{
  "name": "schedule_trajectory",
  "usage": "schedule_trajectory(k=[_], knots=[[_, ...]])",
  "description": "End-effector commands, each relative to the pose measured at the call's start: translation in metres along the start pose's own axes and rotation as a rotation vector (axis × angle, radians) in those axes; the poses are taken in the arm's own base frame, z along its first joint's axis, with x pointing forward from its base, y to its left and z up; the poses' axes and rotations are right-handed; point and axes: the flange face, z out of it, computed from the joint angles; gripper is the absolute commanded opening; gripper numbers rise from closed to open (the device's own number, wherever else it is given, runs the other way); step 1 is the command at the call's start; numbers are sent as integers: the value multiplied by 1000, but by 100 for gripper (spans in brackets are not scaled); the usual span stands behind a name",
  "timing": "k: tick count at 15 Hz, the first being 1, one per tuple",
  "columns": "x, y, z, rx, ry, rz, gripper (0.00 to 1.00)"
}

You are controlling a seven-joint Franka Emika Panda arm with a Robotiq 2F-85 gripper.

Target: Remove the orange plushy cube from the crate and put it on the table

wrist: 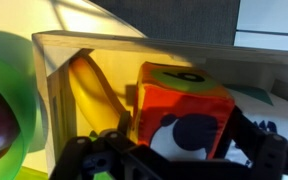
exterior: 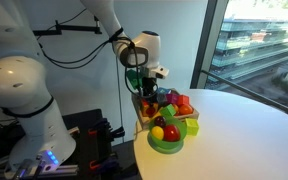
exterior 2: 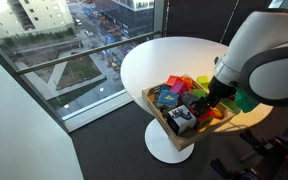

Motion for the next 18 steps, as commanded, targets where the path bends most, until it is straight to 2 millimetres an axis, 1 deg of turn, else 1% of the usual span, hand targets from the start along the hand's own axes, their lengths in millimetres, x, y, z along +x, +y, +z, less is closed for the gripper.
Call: schedule_trajectory(k=[1, 5, 10, 13, 14, 15, 16, 17, 18], knots=[[-1, -5, 0, 14, 10, -16, 100], [-3, -6, 7, 9, -6, -22, 100], [-6, -3, 17, 0, -29, -20, 100], [-6, -1, 18, -4, -31, -18, 100], [-6, -1, 17, -6, -30, -19, 75], [-6, 0, 16, -9, -30, -18, 73], [-6, 1, 15, -9, -31, -16, 67], [-5, 2, 11, -11, -29, -16, 58], [-5, 3, 8, -15, -29, -16, 56]])
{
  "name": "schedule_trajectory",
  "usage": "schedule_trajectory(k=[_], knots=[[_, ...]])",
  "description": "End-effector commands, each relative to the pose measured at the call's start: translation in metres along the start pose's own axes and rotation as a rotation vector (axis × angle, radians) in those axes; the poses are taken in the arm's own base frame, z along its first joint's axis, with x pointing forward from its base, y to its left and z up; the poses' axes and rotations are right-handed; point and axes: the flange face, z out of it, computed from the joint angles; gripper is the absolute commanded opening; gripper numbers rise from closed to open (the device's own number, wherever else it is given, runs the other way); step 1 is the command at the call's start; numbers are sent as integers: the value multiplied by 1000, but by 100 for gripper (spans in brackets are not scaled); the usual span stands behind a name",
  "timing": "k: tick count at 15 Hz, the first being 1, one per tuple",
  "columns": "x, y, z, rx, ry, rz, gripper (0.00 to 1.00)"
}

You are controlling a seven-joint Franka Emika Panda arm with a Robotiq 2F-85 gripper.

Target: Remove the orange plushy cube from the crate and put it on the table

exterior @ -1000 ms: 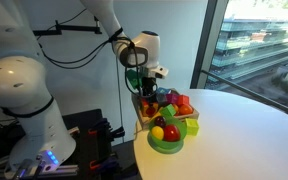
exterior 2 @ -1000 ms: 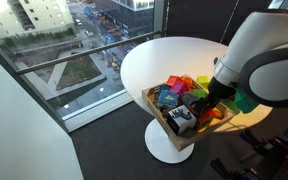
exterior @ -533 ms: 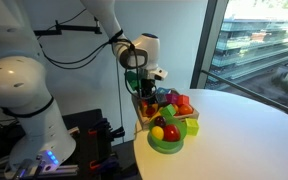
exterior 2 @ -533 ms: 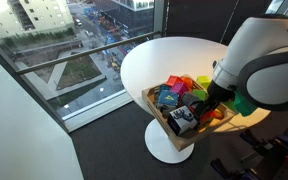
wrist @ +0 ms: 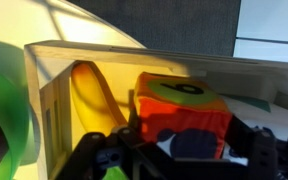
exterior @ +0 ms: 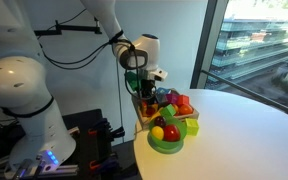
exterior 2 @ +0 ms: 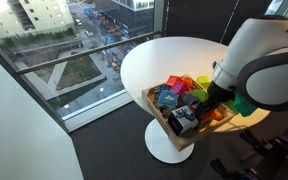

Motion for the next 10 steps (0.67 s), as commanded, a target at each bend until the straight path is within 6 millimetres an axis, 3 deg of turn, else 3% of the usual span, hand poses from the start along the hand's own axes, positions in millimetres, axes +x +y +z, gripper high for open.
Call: schedule_trajectory(k=[1, 6, 10], knots=[[-1, 7, -8, -18, -1, -7, 54], [-6, 13, -30, -47, -15, -33, 24], [-10, 15, -54, -63, -30, -50, 14]])
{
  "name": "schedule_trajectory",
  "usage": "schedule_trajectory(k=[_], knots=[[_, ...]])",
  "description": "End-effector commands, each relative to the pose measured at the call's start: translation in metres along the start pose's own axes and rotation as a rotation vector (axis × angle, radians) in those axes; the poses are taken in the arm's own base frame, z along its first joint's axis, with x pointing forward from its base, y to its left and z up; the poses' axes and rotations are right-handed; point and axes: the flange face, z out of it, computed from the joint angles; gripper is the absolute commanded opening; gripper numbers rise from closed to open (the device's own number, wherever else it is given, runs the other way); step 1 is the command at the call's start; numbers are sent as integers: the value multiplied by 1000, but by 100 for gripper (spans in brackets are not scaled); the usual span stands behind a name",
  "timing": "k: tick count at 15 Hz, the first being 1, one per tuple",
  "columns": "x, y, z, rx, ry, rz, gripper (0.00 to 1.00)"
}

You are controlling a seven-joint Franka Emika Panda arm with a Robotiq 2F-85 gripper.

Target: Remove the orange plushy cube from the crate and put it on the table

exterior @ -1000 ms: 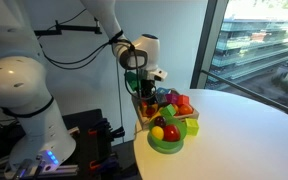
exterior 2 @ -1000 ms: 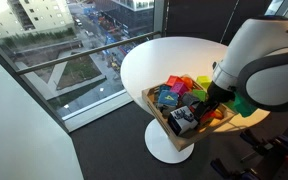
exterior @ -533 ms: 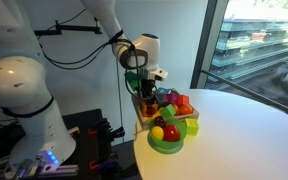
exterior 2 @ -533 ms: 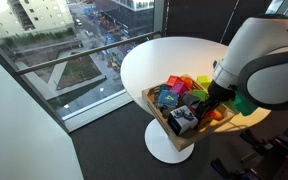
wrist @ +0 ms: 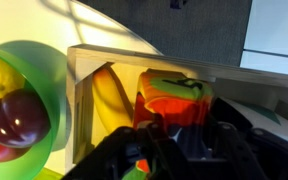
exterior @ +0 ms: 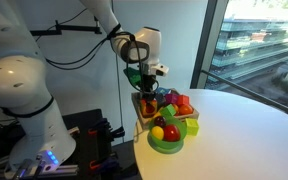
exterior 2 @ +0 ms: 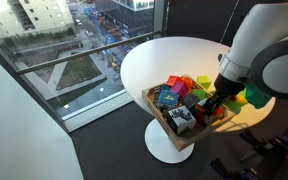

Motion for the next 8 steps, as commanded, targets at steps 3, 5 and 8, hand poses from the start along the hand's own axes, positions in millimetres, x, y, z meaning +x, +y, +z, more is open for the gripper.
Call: schedule_trajectory(k=[3, 5, 8], knots=[[-9, 10, -49, -32, 27, -1, 10], [-7, 18, -64, -48, 55, 9, 11], [-2, 35, -80, -76, 97, 34, 11]])
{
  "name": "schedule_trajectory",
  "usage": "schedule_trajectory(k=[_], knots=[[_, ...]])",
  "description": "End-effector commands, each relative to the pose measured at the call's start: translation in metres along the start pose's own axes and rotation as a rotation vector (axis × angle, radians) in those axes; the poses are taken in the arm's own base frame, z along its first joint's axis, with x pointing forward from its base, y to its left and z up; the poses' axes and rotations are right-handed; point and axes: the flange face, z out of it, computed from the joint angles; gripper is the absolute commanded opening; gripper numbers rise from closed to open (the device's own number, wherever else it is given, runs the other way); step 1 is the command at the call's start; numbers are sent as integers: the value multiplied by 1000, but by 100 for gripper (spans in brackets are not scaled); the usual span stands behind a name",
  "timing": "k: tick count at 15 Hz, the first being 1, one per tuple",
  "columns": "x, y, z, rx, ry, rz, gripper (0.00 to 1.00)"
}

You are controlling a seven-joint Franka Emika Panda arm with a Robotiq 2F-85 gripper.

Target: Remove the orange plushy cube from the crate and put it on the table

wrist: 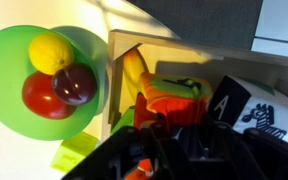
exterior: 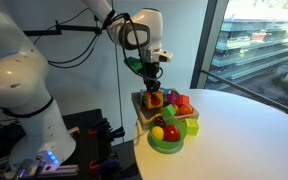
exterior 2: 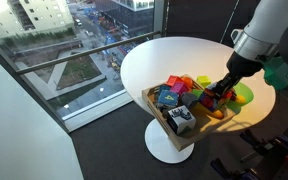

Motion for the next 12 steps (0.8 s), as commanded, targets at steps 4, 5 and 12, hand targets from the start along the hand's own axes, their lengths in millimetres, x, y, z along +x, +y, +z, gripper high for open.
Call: schedule_trajectory(k=[4, 5, 12], knots=[[8, 45, -28, -68, 55, 87, 11], [8, 52, -29, -75, 58, 102, 11], [9, 109, -36, -98, 63, 221, 11]])
